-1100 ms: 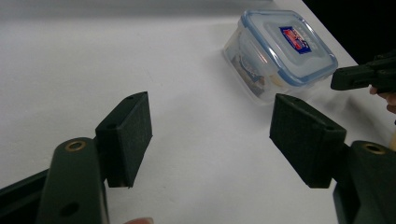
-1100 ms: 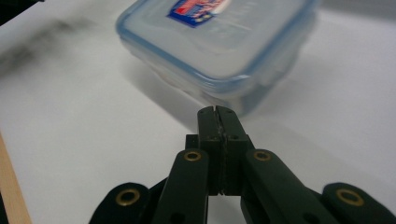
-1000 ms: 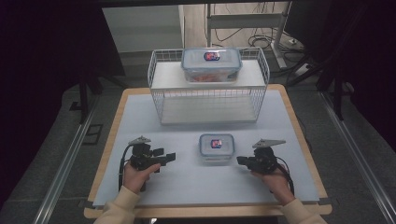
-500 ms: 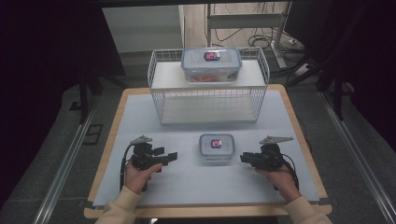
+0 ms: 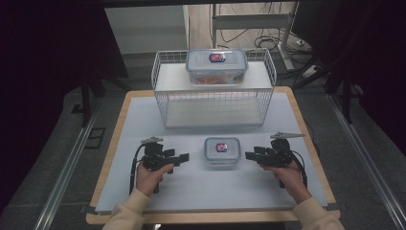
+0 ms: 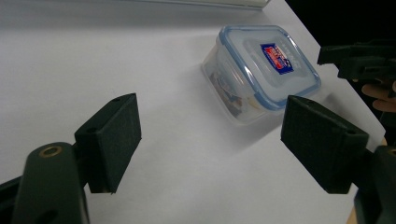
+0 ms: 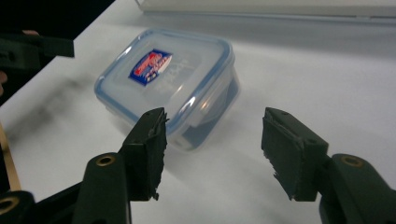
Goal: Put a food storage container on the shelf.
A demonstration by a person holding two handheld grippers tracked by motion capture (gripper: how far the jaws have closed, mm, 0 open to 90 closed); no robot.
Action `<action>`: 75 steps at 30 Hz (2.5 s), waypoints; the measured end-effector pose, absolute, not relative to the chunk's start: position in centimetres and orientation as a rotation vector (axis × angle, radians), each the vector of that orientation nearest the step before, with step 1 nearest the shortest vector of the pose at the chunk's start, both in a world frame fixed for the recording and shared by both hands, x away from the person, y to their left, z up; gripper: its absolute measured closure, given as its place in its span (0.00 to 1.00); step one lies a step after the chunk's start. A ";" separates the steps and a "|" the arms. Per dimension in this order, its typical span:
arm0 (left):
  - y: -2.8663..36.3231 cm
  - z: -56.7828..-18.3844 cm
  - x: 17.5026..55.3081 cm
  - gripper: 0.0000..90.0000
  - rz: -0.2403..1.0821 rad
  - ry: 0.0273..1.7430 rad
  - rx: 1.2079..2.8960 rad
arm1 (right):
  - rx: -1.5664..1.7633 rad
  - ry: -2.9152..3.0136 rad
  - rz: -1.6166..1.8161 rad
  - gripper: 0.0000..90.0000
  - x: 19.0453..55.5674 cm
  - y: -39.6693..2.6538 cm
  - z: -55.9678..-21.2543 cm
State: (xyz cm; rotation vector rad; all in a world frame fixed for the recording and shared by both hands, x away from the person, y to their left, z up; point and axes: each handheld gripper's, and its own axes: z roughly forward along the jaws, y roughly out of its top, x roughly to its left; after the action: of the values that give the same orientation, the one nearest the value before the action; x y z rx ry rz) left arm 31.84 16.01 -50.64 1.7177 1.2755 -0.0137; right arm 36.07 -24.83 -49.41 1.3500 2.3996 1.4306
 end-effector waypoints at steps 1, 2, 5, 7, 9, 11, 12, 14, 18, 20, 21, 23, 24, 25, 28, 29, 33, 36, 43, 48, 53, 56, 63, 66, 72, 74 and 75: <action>15.8 -50.7 32.0 0.22 -0.018 1.274 1.721 | 1.351 2.389 1.440 0.43 36.2 -24.8 -49.3; 15.5 -50.7 32.1 0.22 -0.022 1.270 1.727 | 1.354 2.383 1.452 0.43 36.4 -24.6 -49.2; 14.7 -50.5 32.7 0.23 -0.042 1.262 1.725 | 1.348 2.384 1.473 0.42 37.0 -24.2 -48.9; 14.1 -50.4 33.3 0.24 -0.053 1.260 1.723 | 1.353 2.389 1.485 0.40 37.5 -23.8 -48.7; 13.6 -50.3 33.8 0.24 -0.046 1.264 1.727 | 1.360 2.403 1.495 0.39 38.0 -23.4 -48.7; 13.0 -50.3 34.3 0.24 -0.060 1.264 1.722 | 1.356 2.433 1.489 0.39 38.4 -22.9 -48.7; 12.8 -50.3 34.5 0.24 -0.062 1.263 1.729 | 1.353 2.444 1.485 0.38 38.5 -22.8 -48.8; 12.3 -50.4 34.9 0.24 -0.069 1.262 1.742 | 1.364 2.453 1.478 0.38 38.9 -22.5 -49.0; 11.5 -50.9 35.7 0.25 -0.104 1.275 1.740 | 1.391 2.461 1.487 0.37 39.3 -22.3 -49.3; 11.2 -51.2 36.0 0.25 -0.120 1.278 1.737 | 1.405 2.470 1.488 0.36 39.5 -22.1 -49.4; 11.0 -51.3 36.2 0.26 -0.128 1.282 1.734 | 1.409 2.478 1.483 0.36 39.6 -22.0 -49.6; 10.6 -51.5 36.5 0.26 -0.135 1.283 1.735 | 1.421 2.497 1.469 0.36 39.7 -21.8 -49.8; 10.4 -51.6 36.7 0.26 -0.142 1.285 1.734 | 1.428 2.500 1.465 0.36 39.8 -21.8 -50.0; 10.3 -51.7 36.8 0.26 -0.155 1.283 1.736 | 1.435 2.505 1.464 0.35 39.8 -21.7 -50.1; 9.7 -52.1 37.1 0.27 -0.181 1.281 1.736 | 1.449 2.518 1.463 0.35 39.9 -21.6 -50.3; 9.6 -52.3 37.1 0.28 -0.189 1.279 1.748 | 1.452 2.522 1.463 0.35 39.9 -21.5 -50.4; 9.3 -52.7 37.2 0.30 -0.217 1.276 1.752 | 1.470 2.546 1.447 0.36 40.0 -21.5 -50.7; 9.3 -52.8 37.3 0.33 -0.245 1.278 1.739 | 1.482 2.562 1.442 0.36 40.1 -21.4 -51.1; 9.0 -53.2 37.2 0.38 -0.330 1.257 1.718 | 1.531 2.594 1.474 0.40 40.1 -21.2 -51.4; 9.3 -52.9 36.9 0.45 -0.330 1.239 1.722 | 1.560 2.578 1.552 0.50 40.0 -21.9 -51.5; 9.5 -52.6 35.9 0.51 -0.301 1.206 1.732 | 1.503 2.572 1.557 0.54 39.0 -22.0 -51.0; 9.4 -52.4 35.2 0.53 -0.256 1.192 1.747 | 1.464 2.567 1.554 0.55 38.5 -22.0 -50.8; 9.1 -52.0 34.2 0.54 -0.188 1.159 1.772 | 1.398 2.547 1.575 0.57 37.3 -22.3 -50.7; 9.0 -51.9 34.0 0.55 -0.176 1.153 1.779 | 1.381 2.539 1.577 0.58 37.0 -22.3 -50.7; 9.1 -51.8 33.8 0.55 -0.169 1.151 1.773 | 1.371 2.542 1.572 0.57 36.8 -22.2 -50.6; 9.1 -51.6 33.7 0.55 -0.161 1.149 1.771 | 1.371 2.544 1.569 0.57 36.7 -22.2 -50.5; 9.2 -51.5 33.6 0.55 -0.158 1.145 1.772 | 1.363 2.545 1.568 0.57 36.7 -22.2 -50.5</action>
State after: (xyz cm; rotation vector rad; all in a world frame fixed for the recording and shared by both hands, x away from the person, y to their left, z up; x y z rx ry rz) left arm 33.63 9.21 -51.47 1.7721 1.1445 -0.1578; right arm 36.71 -22.16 -50.49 1.3630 2.5448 1.5678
